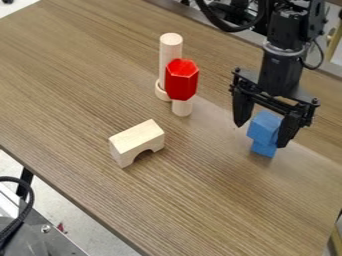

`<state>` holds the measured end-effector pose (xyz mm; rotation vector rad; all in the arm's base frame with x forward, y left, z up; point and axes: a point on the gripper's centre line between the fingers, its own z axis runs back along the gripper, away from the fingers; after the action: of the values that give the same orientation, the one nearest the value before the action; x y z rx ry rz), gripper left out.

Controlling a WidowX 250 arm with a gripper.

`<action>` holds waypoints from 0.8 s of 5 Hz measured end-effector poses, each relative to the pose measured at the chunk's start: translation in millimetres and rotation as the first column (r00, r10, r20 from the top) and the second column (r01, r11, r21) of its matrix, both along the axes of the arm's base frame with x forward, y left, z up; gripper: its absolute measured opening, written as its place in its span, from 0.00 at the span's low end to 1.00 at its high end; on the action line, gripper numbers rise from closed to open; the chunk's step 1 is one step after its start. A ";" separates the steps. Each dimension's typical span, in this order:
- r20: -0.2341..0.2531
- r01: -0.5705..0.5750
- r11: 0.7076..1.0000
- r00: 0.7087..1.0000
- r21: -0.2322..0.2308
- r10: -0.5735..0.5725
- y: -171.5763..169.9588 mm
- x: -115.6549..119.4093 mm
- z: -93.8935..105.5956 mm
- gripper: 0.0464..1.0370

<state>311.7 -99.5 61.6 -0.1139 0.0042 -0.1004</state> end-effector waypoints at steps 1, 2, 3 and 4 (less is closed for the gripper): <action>-0.034 -0.001 1.000 0.999 0.009 0.002 1.6 -4.1 -10.3 0.96; -0.053 -0.012 1.000 0.999 0.017 0.012 23.0 -21.3 -7.8 0.96; 0.014 -0.029 0.999 0.999 -0.033 0.030 57.6 -25.8 13.9 0.96; 0.053 -0.021 0.999 0.998 -0.041 0.024 82.3 -33.9 24.6 0.96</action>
<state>277.8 -17.2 86.2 -0.1519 -0.0523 -0.0810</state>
